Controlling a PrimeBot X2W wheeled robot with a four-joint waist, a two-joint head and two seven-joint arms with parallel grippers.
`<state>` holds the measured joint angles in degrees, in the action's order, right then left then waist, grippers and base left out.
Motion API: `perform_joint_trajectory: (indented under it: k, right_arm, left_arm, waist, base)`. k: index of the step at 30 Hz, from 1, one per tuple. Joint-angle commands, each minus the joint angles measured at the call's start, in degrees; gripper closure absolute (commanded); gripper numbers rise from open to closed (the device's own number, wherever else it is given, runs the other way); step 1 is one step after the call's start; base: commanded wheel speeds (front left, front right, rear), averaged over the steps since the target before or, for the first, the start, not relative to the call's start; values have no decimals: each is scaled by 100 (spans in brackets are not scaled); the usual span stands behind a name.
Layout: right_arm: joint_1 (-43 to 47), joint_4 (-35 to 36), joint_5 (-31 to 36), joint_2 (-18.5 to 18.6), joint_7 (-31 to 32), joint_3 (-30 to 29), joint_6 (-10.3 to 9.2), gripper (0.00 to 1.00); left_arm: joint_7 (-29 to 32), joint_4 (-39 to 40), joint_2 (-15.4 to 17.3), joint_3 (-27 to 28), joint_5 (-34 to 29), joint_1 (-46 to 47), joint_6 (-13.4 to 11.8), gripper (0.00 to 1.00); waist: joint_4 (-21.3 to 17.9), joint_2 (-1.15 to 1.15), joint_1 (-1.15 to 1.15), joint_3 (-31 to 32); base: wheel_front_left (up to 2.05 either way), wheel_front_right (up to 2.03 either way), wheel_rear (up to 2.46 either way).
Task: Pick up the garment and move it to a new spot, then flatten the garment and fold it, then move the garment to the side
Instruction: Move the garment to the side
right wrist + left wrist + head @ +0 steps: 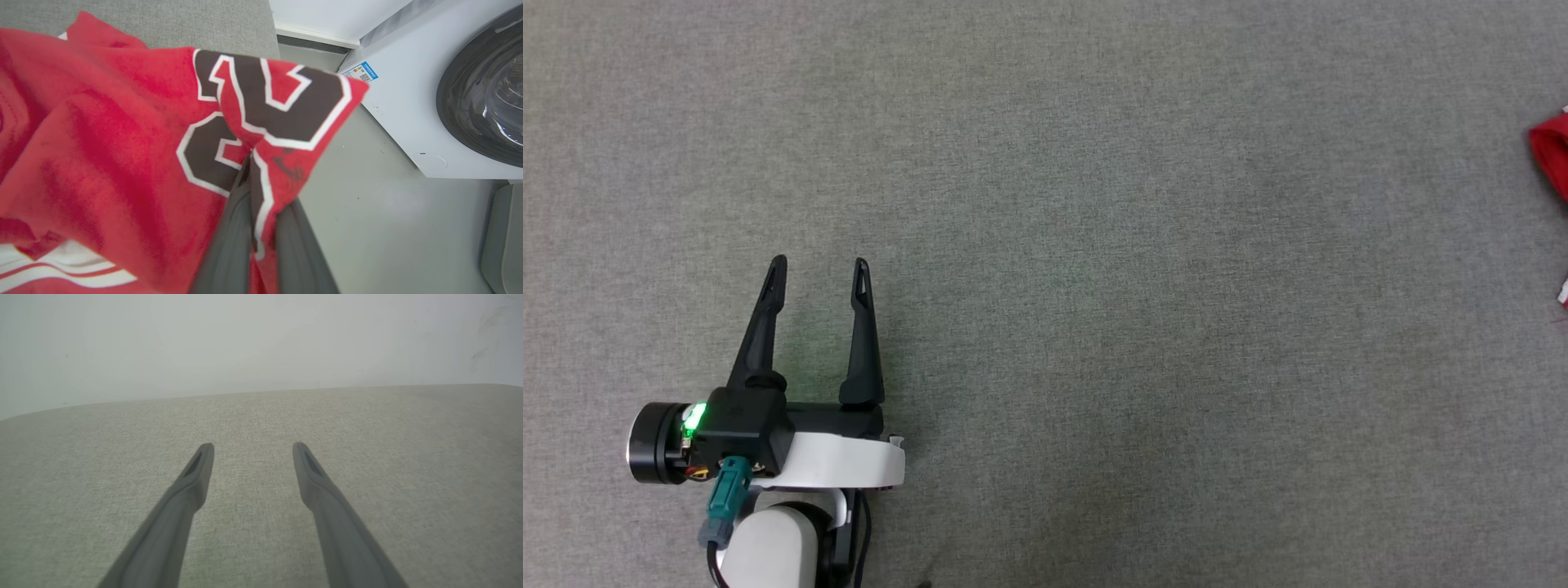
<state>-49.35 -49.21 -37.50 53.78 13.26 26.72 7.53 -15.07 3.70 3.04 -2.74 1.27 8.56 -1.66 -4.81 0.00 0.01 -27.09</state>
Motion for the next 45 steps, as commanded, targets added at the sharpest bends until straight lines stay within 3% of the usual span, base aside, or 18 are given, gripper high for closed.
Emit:
perform_joint_trajectory:
  k: [1,2,3,4,5,12,16,22,25,33,39,45]
  right_arm:
    - [-98,-98,45,-96,-57,-23,-9,100]
    - [-150,-179,95,-119,-109,-63,-10,100]
    - [-192,-262,147,-159,-160,-108,-10,87]
    - [-211,-344,206,-215,-203,-134,-10,35]
    - [-244,-435,293,-246,-280,-166,-10,0]
    - [-368,-693,899,-498,-984,-323,-10,0]
    - [-312,-654,1218,-655,-1725,-537,-9,0]
    - [-168,-335,1846,-1074,-2739,-1211,-9,0]
    - [94,206,2199,-1415,-2837,-1749,-9,0]
    - [1910,3013,3123,-2876,-2843,-3185,-9,0]
    - [3182,4273,3403,-3935,-2841,-3456,-8,0]
    - [4139,4685,3446,-4630,-2841,-3428,-8,0]
  left_arm:
    - [-13,1,11,22,-12,53,2,0]
    - [-13,-5,10,22,-12,67,4,0]
    - [-13,-16,9,23,-9,77,-1,0]
    - [-13,-24,9,25,-2,80,-9,0]
    - [-13,-34,8,26,7,77,-17,0]
    - [-13,-116,-2,1,51,-106,-68,0]
    - [-13,-152,-7,-33,92,-252,-117,0]
    - [-13,-150,-12,-23,142,-506,-196,0]
    - [-13,-150,-13,-19,174,-638,-240,0]
    - [-13,-167,-15,53,237,-987,-267,0]
    - [-13,-246,-17,78,262,-1163,-216,0]
    - [-13,-315,-18,86,285,-1277,-197,0]
  waist:
    - [14,0,-1,-15]
    - [19,0,-1,-20]
    - [23,0,-1,-14]
    - [27,0,-1,2]
    - [33,0,-1,27]
    - [67,0,-1,385]
    - [102,0,-1,701]
    - [166,0,-1,1093]
    - [227,0,-1,1296]
    - [427,0,-1,1784]
    - [611,0,-1,2064]
    - [740,0,-1,2256]
  base:
    - [0,0,0]
    - [0,0,0]
    - [0,0,0]
    - [0,0,0]
    - [0,0,0]
    - [0,0,0]
    - [0,0,0]
    - [0,0,0]
    - [0,0,0]
    - [0,0,0]
    - [0,0,0]
    - [0,0,0]
